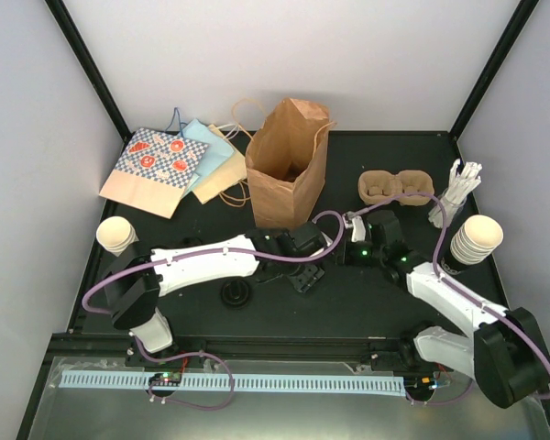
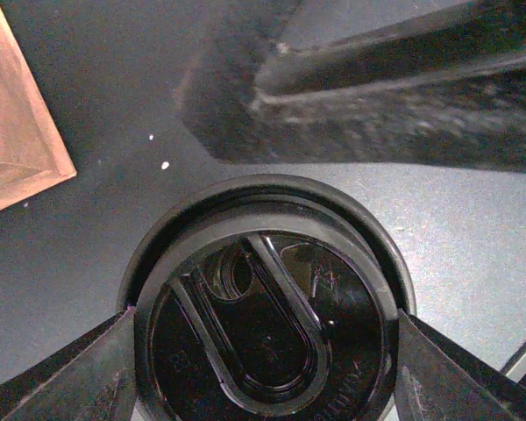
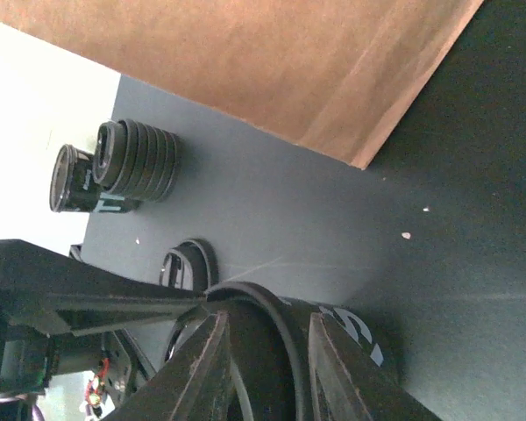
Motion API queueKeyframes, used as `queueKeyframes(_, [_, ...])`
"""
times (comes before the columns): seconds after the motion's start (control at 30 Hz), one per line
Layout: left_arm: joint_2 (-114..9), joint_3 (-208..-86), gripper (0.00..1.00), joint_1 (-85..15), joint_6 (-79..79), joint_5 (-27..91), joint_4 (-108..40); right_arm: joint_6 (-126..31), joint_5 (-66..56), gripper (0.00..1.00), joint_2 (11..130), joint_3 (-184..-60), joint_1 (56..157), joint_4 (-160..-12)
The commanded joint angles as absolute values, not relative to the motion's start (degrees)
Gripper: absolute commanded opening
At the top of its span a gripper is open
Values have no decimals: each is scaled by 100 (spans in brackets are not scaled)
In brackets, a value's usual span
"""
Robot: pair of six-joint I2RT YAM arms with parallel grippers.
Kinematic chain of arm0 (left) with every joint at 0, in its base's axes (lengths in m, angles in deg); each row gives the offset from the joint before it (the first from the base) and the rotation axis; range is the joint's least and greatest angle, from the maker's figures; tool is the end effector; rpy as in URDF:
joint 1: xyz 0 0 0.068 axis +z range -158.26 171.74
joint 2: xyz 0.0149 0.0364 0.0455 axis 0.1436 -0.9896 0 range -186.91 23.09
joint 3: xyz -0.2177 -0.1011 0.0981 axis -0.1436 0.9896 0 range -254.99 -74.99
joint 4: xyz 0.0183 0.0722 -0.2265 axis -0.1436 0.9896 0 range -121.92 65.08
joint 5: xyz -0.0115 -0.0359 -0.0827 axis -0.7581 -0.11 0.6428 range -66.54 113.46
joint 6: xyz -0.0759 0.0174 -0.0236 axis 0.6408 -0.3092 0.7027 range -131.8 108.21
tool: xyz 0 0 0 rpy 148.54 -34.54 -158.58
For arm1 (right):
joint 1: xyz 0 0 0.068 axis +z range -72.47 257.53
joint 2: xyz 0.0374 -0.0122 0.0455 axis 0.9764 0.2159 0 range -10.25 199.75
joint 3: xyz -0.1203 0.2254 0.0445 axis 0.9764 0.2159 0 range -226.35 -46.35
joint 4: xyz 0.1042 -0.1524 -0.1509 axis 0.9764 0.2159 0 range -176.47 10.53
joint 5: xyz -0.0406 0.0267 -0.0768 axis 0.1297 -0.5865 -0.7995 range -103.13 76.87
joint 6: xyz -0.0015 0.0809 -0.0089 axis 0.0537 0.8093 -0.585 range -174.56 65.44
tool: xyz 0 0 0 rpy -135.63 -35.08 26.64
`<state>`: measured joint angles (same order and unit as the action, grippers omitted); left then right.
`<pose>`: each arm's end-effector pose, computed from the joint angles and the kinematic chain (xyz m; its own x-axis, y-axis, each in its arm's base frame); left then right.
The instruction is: Pack the takeout coffee
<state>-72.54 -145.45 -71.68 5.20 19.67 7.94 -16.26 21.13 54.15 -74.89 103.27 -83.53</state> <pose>0.1521 -0.2934 0.1921 -0.6451 0.6376 -0.4211 0.7229 0.6878 -0.0661 0.1887 0.1351 0.1756 -0.9104 0.1298 -0.3928 -0.2418 0.6035 0.7598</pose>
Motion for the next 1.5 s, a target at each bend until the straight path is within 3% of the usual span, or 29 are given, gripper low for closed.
queueKeyframes(0.0, [-7772,-14268,48,-7251,920,2470,1830,-2209,1946,29,5196,-7628,10336,-7060])
queueKeyframes(0.23, [-7658,-15014,76,-7259,1069,2460,2223,-2461,1774,32,4607,-7643,10334,-6565])
queueKeyframes(0.47, [-7632,-15684,82,-7301,1119,2338,2639,-2787,2082,38,4590,-7886,10337,-6106])
queueKeyframes(1.1, [-7380,-15365,75,-7346,1202,2019,2128,-2632,3485,45,4880,-7194,10507,-6846])
queueKeyframes(1.47, [-7214,-14765,72,-7444,1440,1940,1531,-2452,3249,33,5155,-6835,10663,-7116])
